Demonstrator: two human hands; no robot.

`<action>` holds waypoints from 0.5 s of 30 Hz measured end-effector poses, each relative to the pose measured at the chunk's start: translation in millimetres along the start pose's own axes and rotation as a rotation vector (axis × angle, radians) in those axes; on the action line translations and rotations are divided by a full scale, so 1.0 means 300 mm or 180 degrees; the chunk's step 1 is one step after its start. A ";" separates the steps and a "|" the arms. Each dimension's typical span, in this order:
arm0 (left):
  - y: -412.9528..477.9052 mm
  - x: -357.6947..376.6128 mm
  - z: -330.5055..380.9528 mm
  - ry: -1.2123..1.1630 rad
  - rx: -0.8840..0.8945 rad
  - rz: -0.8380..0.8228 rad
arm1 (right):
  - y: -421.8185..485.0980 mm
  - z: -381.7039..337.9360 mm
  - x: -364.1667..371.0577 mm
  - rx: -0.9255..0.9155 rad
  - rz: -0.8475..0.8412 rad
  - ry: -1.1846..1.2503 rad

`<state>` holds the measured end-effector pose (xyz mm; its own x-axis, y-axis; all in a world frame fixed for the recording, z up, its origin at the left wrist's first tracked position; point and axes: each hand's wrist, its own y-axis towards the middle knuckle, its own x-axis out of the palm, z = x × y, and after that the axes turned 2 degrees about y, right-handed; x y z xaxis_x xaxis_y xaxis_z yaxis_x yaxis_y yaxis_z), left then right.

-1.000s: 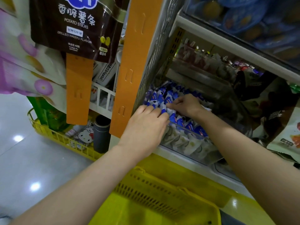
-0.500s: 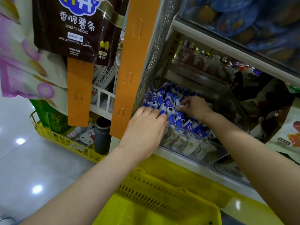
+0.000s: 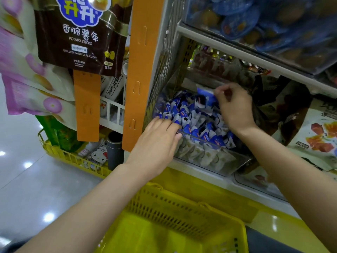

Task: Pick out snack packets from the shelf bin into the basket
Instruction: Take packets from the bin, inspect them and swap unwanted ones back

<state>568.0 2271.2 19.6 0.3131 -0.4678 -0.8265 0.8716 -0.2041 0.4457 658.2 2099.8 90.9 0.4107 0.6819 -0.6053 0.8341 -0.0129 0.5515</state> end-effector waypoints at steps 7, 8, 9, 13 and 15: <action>-0.108 -0.047 0.065 -0.1365 -0.0536 0.0097 | -0.246 -0.087 -0.124 -0.0413 -0.0024 0.1068; -0.135 -0.047 0.077 -0.1595 -0.0656 0.0047 | -0.289 -0.082 -0.127 -0.0333 -0.0179 0.1195; -0.160 -0.043 0.092 -0.1855 -0.0792 -0.0044 | -0.332 -0.072 -0.123 -0.0187 -0.0367 0.1295; -0.241 0.016 0.156 -0.2930 -0.1358 -0.0369 | -0.506 -0.011 -0.066 0.0583 -0.1007 0.1514; -0.266 0.049 0.179 -0.3311 -0.1634 -0.0483 | -0.568 0.015 -0.036 0.1128 -0.1164 0.1821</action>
<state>483.0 2234.5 -9.7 -0.0596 -0.9955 -0.0734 0.9981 -0.0582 -0.0213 513.3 2091.4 0.9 -0.0885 0.9590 -0.2693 0.9881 0.1186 0.0977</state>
